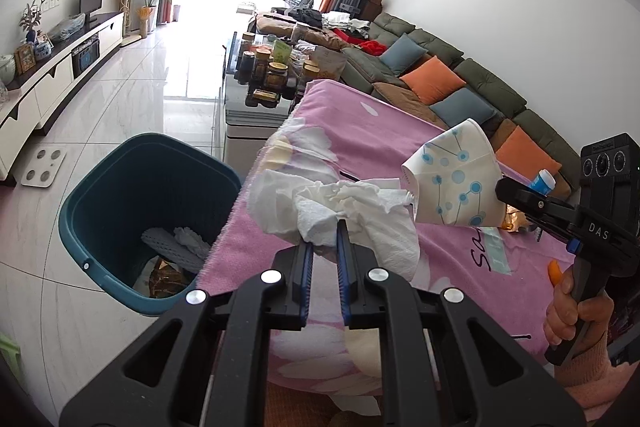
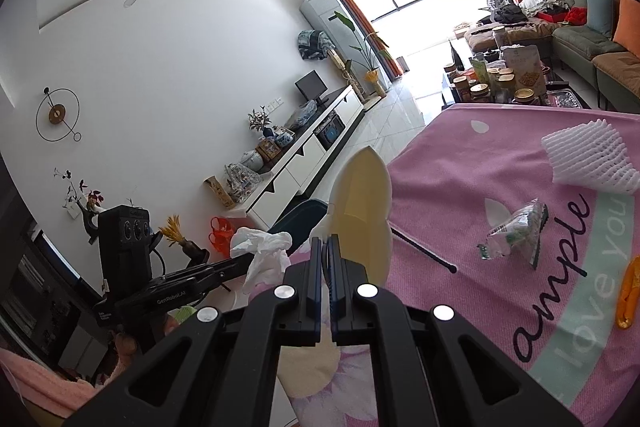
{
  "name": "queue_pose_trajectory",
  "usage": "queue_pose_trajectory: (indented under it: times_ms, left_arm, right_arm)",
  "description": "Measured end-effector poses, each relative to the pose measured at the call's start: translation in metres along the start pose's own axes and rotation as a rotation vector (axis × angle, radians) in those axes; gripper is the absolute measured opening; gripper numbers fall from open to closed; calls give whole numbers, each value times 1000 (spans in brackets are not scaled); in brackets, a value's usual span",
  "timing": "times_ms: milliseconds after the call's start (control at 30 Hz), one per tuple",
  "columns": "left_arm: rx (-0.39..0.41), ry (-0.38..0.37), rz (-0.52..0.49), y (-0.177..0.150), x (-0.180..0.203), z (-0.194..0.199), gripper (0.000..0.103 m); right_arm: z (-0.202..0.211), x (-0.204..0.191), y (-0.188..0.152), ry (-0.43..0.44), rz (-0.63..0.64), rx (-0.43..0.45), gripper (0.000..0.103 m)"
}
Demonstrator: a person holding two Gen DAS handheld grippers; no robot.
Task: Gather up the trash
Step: 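Lift the paper cup and tissue and carry them toward the teal bin, then lower the paper cup and tissue into the teal bin and open both grippers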
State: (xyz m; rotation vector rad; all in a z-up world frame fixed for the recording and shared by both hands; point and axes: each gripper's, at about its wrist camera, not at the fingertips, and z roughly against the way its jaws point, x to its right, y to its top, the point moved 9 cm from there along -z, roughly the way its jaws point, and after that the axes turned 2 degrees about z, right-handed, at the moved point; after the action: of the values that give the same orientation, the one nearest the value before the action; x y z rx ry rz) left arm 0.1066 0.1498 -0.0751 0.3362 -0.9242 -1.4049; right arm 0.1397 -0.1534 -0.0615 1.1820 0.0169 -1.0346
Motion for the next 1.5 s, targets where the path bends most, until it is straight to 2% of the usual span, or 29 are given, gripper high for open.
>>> queue_pose_trajectory:
  times_ms: [800,1500]
  left_arm:
    - [53,178,133,11,-107,24,12]
    - [-22,266,223,5,-163,-23,14]
  right_arm:
    - [-98,-74,2,142,95,-156,2]
    - [-178,-99,-9,84,140,-280,2]
